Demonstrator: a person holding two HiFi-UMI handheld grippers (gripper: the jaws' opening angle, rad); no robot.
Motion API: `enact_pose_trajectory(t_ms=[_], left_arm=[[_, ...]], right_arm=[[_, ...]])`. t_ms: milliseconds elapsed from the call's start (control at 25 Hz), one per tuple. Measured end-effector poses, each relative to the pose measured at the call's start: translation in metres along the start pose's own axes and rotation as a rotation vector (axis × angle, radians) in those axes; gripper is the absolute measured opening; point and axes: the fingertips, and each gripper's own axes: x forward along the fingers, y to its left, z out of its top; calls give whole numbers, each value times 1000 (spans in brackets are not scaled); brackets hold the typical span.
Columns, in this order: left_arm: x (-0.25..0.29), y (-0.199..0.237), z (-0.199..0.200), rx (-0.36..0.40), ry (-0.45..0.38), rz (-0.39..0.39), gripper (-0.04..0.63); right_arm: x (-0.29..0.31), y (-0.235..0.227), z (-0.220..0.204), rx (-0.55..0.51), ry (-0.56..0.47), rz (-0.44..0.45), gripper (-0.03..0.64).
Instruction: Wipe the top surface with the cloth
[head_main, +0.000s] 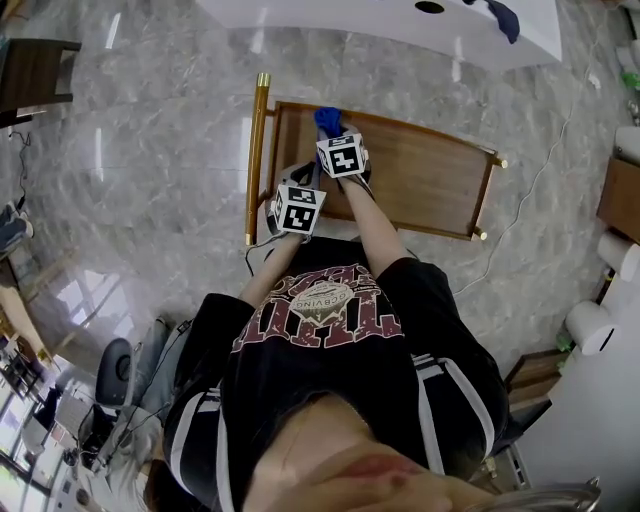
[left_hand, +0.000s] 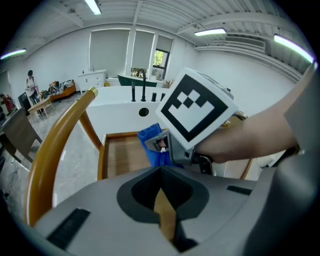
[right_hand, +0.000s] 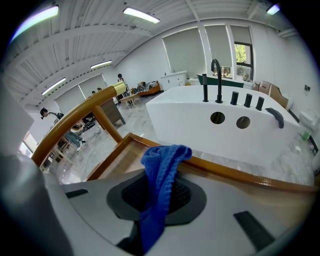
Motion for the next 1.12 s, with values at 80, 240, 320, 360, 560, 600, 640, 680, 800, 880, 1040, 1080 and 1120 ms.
enact_pose_trajectory(t_ms=[80,240,320,360,560,600,640,680,800,880,1040,1080,1120], left_arm=[[6,-7,-7,4,24,-17,49],[17,-21,-11,9,54,-40,49],[22,-26,-10,11,60,-46,49],[25,-28,-10,11,65,-50,49],[36,-36,-10,14,88,-62,49],[38,-36,-10,11,92,-63,49],[40,-36,-10,7,95,-63,49],[42,-36,-10,4,98,-62,49],[47,-35,-8,-9,109,-54,49],[51,-34,-7,-19,118,-49,49],[59,-37,-6,-30,137,-50,49],[61,-39,-6,-30,143,-55,49],[63,-42,-6,-30,148,-60,49]], right_arm=[[-3,-5,-1,-4,3,6,64],[-9,-14,-5,-7,9,11,64],[-11,-18,-5,-5,9,14,64],[-12,-20,-6,-7,10,14,64],[-17,-28,-9,-5,12,22,64],[-17,-29,-10,-6,13,24,64],[-18,-30,-10,-7,14,25,64],[-19,-32,-10,-9,13,26,64],[-21,-36,-11,-11,13,26,64],[-24,-40,-11,-12,13,26,64],[-28,-51,-16,-12,16,23,64],[-29,-53,-17,-9,15,24,64],[-30,-55,-18,-6,14,25,64]])
